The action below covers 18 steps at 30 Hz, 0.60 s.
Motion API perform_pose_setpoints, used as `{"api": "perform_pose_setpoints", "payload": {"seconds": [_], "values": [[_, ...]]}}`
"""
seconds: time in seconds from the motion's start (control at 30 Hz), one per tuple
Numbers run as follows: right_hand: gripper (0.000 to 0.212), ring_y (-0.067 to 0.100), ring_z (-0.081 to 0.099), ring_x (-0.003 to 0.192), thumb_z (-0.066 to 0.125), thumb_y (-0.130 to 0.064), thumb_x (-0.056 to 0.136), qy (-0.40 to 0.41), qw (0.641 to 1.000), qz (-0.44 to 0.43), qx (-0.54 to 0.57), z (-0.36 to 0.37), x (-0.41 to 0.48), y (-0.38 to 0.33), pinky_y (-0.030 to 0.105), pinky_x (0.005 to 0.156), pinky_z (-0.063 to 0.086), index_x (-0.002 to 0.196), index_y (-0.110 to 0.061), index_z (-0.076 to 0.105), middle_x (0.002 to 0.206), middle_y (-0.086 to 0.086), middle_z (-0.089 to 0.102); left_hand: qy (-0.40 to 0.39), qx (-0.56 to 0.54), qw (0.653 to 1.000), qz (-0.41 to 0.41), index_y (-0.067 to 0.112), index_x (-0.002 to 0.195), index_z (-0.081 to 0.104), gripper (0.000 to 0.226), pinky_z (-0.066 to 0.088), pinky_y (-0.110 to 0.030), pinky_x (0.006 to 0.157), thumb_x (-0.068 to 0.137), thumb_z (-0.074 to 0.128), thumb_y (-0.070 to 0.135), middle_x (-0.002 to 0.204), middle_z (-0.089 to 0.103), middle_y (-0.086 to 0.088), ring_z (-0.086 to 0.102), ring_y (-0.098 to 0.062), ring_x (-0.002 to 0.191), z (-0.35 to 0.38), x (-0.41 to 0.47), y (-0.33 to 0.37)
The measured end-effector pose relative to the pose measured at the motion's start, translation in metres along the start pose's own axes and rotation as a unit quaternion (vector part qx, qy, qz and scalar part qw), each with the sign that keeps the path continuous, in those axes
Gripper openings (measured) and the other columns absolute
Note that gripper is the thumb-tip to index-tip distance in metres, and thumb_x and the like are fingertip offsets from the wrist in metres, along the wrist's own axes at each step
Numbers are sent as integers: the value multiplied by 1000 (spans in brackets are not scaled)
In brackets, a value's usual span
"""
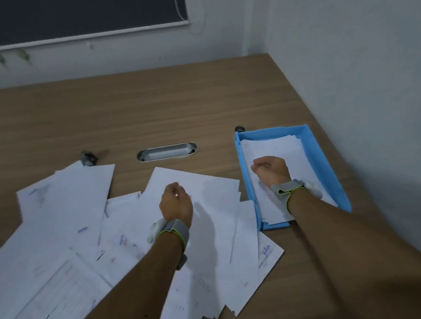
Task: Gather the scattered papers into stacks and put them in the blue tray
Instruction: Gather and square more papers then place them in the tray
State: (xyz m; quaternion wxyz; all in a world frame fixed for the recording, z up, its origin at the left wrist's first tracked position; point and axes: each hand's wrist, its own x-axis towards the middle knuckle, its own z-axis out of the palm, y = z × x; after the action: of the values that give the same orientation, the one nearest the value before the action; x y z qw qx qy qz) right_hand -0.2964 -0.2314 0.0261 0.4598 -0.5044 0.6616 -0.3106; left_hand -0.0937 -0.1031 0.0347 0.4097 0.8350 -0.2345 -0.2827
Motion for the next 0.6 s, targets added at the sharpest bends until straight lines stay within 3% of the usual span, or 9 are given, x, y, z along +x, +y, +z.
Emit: {"api": "perform_pose_setpoints", "payload": {"seconds": [0.1,0.2,0.3,0.37,0.43,0.5,0.57,0.6], "values": [[13,18,66,79,70,-8,81,-26,1000,-8,-7,31,-16,-5,8,55,45,93,-11,75,95,8,73,31,0,999,-20,4,134,60,36,41,-39,109,105,45,18,137,62,-18,55,-37,129,-32,10,-18],[14,23,67,96,70,-10,82,-86,993,-39,-71,71,-31,-5,19,76,48,95,-9,74,99,7,72,76,-6,995,-61,4,132,62,35,41,-39,108,103,47,17,134,64,-18,55,-37,128,-63,18,-42],[46,25,56,121,72,-23,85,-156,970,-37,-183,98,-36,3,27,97,44,126,-7,59,131,11,59,93,7,992,-81,5,130,63,33,43,-38,105,101,51,16,131,66,-16,58,-35,126,-82,19,-65],[70,26,45,132,70,-39,83,-190,931,-40,-310,104,-38,13,34,107,39,140,-9,42,144,10,46,82,34,993,-82,6,131,61,34,43,-37,106,100,53,18,134,64,-15,57,-34,127,-90,19,-80],[78,30,42,132,64,-55,80,-228,852,-88,-463,114,-44,26,39,105,40,141,-13,38,144,11,42,80,69,989,-101,7,133,59,36,43,-39,107,99,55,20,136,62,-15,56,-35,128,-103,24,-99],[65,32,54,115,55,-66,76,-208,799,-168,-539,116,-50,42,42,91,47,120,-18,53,124,9,54,70,105,985,-120,7,131,60,37,45,-39,104,97,57,21,132,64,-17,58,-36,125,-110,26,-114],[55,32,63,92,53,-69,74,-150,825,-203,-505,121,-52,50,39,75,51,92,-17,59,97,8,65,29,160,981,-109,8,120,64,32,49,-39,99,92,63,23,124,67,-16,61,-36,118,-112,26,-123],[56,32,64,91,57,-68,73,-125,845,-191,-483,123,-53,50,39,74,52,92,-16,59,95,9,66,7,193,977,-89,9,113,66,28,51,-39,96,90,66,25,120,67,-14,61,-36,115,-112,25,-127]]}}
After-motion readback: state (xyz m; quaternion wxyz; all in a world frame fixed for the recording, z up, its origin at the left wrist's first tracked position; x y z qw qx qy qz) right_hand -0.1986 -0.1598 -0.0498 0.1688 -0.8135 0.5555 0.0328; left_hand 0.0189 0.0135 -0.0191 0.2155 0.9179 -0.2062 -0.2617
